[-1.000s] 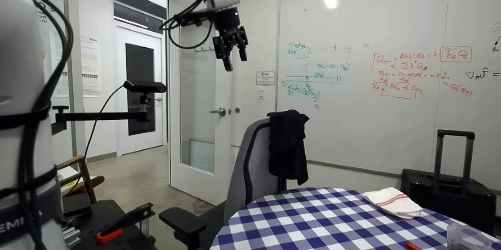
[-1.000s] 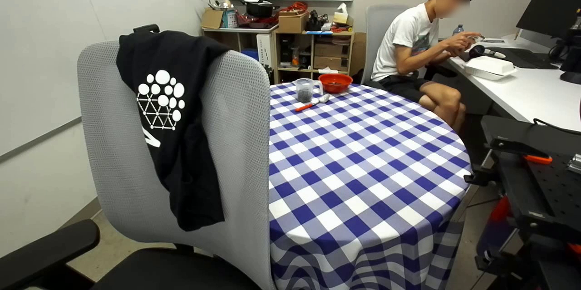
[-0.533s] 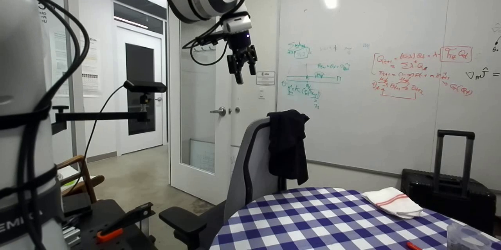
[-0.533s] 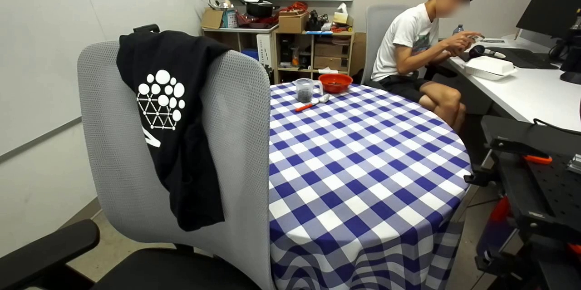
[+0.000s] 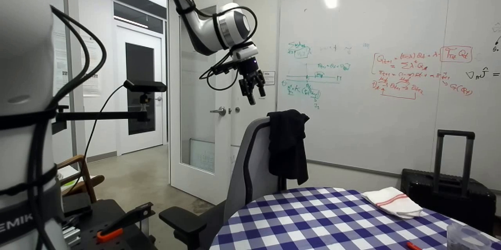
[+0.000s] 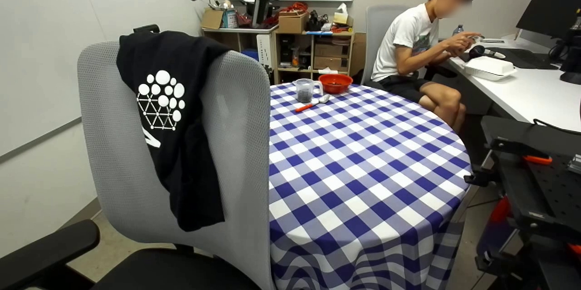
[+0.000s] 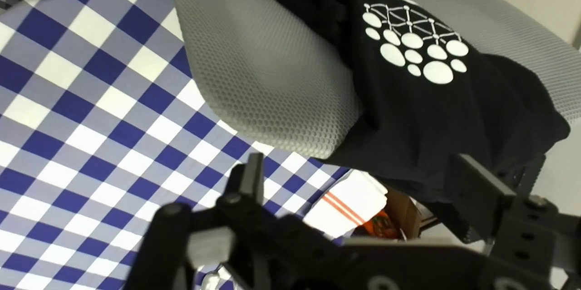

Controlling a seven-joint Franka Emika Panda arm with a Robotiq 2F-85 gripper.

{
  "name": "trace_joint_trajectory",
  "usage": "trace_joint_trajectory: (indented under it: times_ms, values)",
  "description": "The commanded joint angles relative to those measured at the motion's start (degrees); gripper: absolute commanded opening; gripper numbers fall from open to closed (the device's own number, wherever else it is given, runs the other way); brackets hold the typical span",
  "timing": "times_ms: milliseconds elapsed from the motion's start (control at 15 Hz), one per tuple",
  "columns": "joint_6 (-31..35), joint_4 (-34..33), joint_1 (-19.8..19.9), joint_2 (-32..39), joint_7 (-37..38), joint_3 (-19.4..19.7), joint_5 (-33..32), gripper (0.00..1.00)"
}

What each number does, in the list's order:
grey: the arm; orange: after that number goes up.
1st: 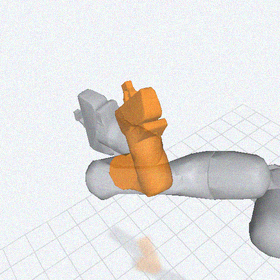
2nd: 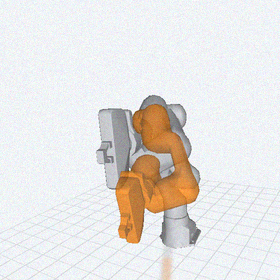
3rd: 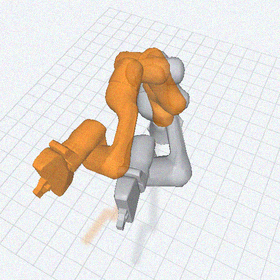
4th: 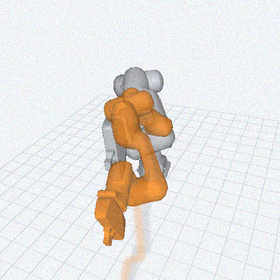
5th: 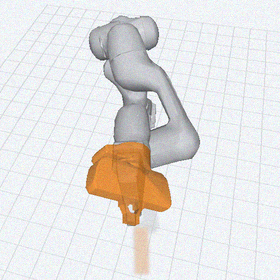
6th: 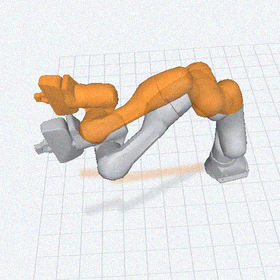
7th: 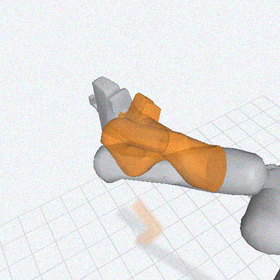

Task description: Pick up the black cloth from the chair and put it on the table

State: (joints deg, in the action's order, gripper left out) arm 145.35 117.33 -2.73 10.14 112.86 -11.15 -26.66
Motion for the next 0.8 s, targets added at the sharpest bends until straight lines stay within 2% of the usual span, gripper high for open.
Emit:
trace_joint_trajectory:
  times_ms: [0,333,400,533,667,733]
  values:
    - [-4.06,-10.20,-6.57,8.60,6.40,6.53,-5.51,1.00]
    - [-6.95,-18.66,-11.46,15.71,7.18,11.28,-3.71,1.00]
    - [-7.44,-19.94,-12.09,16.81,7.00,11.99,-3.57,0.96]
    - [-8.69,-21.93,-13.08,18.68,6.70,13.28,-3.50,0.72]
    - [-9.96,-23.53,-13.81,20.15,6.53,14.26,-3.37,0.64]
    - [-10.35,-24.13,-14.14,20.79,6.53,14.65,-3.36,0.55]
